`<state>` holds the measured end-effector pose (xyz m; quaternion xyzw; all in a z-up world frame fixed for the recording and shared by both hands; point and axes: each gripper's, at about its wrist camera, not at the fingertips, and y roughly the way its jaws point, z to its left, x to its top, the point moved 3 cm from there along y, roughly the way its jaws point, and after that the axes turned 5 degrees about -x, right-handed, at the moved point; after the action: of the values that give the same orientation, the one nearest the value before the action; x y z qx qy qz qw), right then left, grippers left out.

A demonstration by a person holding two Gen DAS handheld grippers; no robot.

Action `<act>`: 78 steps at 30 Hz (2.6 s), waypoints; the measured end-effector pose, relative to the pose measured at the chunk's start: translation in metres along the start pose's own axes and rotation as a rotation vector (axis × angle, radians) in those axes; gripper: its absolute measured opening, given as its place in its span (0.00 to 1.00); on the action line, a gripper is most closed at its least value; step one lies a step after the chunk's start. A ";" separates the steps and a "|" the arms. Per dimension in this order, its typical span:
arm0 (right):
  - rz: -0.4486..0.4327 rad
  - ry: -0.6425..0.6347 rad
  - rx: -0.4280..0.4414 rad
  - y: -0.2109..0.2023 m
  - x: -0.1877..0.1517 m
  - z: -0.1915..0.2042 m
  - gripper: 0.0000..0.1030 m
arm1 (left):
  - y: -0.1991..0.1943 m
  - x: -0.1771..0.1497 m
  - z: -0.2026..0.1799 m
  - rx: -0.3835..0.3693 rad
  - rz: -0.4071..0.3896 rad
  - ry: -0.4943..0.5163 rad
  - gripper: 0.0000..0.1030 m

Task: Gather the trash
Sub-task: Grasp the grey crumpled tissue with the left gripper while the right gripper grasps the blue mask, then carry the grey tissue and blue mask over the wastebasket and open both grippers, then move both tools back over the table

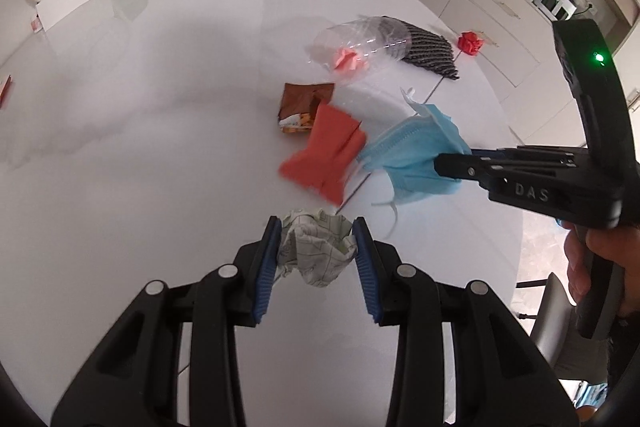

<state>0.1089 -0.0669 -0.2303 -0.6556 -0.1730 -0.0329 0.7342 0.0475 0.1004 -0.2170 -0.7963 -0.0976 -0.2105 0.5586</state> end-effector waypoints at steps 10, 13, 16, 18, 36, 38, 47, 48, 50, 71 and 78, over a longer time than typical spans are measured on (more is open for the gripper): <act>-0.126 0.078 0.021 -0.078 -0.070 -0.040 0.19 | -0.015 -0.009 -0.043 -0.049 0.010 0.081 0.35; -0.133 0.119 -0.007 -0.103 -0.104 -0.054 0.19 | -0.019 -0.010 -0.065 -0.083 0.020 0.121 0.35; -0.101 0.182 -0.063 -0.118 -0.153 -0.076 0.19 | -0.021 -0.012 -0.090 -0.106 0.025 0.176 0.35; -0.050 0.253 -0.091 -0.113 -0.192 -0.094 0.19 | -0.021 -0.014 -0.108 -0.119 0.029 0.210 0.35; 0.296 0.515 -0.134 0.046 -0.360 -0.168 0.65 | -0.002 -0.069 -0.250 -0.163 0.187 0.496 0.35; 0.270 0.526 -0.139 0.032 -0.367 -0.176 0.73 | 0.000 -0.075 -0.260 -0.160 0.193 0.513 0.35; 0.089 0.582 -0.217 -0.068 -0.377 -0.206 0.91 | 0.025 -0.109 -0.305 -0.224 0.278 0.549 0.35; 0.063 0.587 -0.226 -0.079 -0.375 -0.210 0.92 | 0.027 -0.114 -0.310 -0.233 0.289 0.554 0.35; 0.021 0.596 -0.243 -0.099 -0.373 -0.218 0.94 | 0.032 -0.124 -0.321 -0.248 0.314 0.574 0.35; -0.182 0.591 -0.274 -0.186 -0.359 -0.224 0.97 | 0.002 -0.116 -0.325 -0.173 0.168 0.556 0.92; -0.207 0.547 -0.254 -0.189 -0.334 -0.209 0.97 | -0.008 -0.101 -0.300 -0.140 0.135 0.479 0.92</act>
<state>-0.2126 -0.3566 -0.1663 -0.6879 -0.0295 -0.3037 0.6585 -0.1136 -0.1678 -0.1684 -0.7652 0.1054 -0.3616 0.5221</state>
